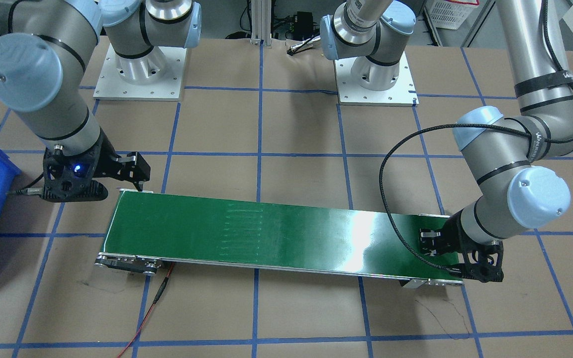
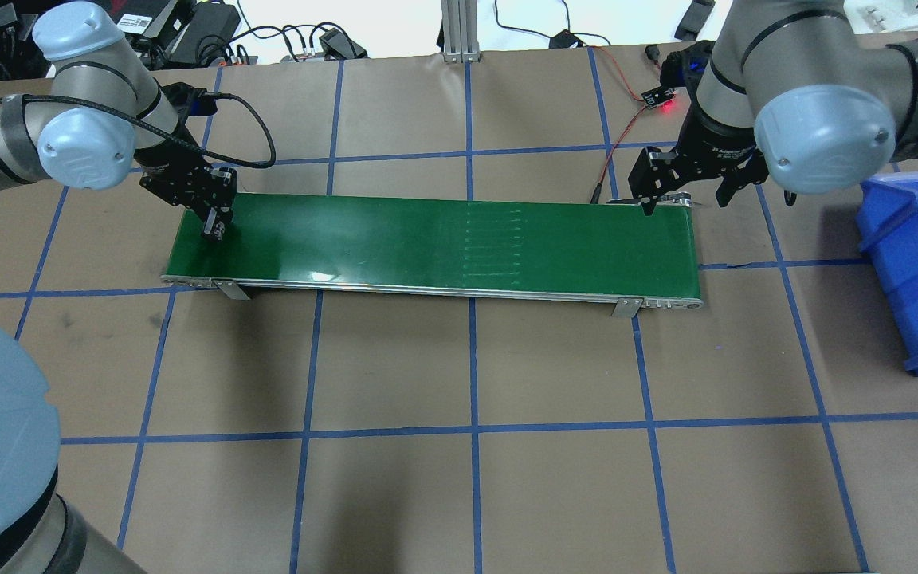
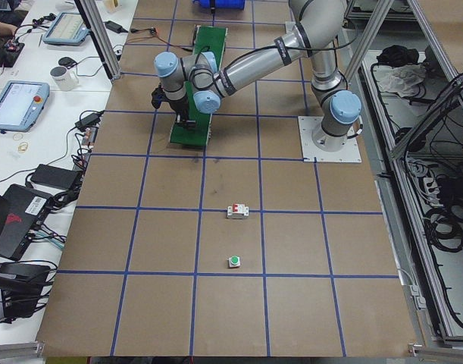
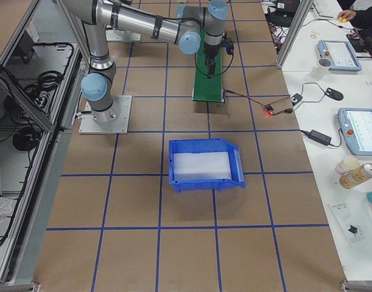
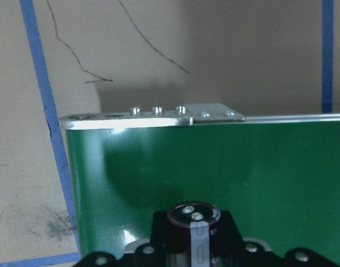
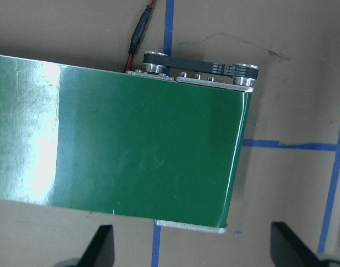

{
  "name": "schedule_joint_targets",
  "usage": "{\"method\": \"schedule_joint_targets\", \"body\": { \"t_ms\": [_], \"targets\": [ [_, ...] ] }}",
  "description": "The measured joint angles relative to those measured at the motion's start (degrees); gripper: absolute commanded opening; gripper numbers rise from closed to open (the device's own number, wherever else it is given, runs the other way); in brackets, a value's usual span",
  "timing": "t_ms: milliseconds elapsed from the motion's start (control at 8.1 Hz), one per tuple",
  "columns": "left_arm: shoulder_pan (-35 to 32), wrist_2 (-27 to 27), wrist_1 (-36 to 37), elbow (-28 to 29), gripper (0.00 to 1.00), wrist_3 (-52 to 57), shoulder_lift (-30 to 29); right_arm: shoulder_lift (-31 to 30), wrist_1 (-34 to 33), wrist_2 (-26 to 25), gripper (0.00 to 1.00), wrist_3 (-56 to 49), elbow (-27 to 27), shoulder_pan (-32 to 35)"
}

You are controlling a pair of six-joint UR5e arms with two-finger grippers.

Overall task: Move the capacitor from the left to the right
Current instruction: 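Carry the capacitor over the conveyor's near end while right gripper lowers, then release the capacitor onto the green belt with the left gripper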

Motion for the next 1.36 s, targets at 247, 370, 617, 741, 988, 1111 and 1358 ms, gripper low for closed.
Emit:
{"method": "schedule_joint_targets", "body": {
  "t_ms": [247, 370, 617, 741, 988, 1111, 1358],
  "targets": [
    [-0.1, -1.7, 4.6, -0.3, 0.94, 0.0, -0.9, 4.0, -7.2, 0.6, 1.0, -1.0, 1.9, -0.5],
    [-0.3, -4.2, 6.3, -0.3, 0.99, -0.4, -1.3, 5.0, -8.9, 2.3, 1.0, -1.2, 2.3, -0.6],
    [-2.3, -7.2, 6.8, -0.3, 1.0, -3.5, 0.3, 6.8, -12.6, 6.4, 1.0, -1.2, 2.5, -0.6],
    [-3.6, -7.4, 4.6, -0.2, 1.0, -5.2, 2.5, 7.8, -14.4, 7.3, 1.0, -1.2, 2.5, -0.6],
    [-4.8, -7.3, -7.8, 0.2, 1.0, -9.6, 8.9, 9.1, -16.9, 9.5, 1.0, -1.1, 2.6, -0.5],
    [-5.1, -6.1, -13.8, 0.4, 1.0, -11.0, 12.5, 9.6, -17.4, 10.2, 1.0, -1.1, 2.7, -0.5],
    [-6.4, -3.4, -23.7, 0.4, 1.0, -16.5, 20.3, 9.5, -18.7, 11.6, 1.0, -1.1, 4.2, -0.5]
  ]
}}
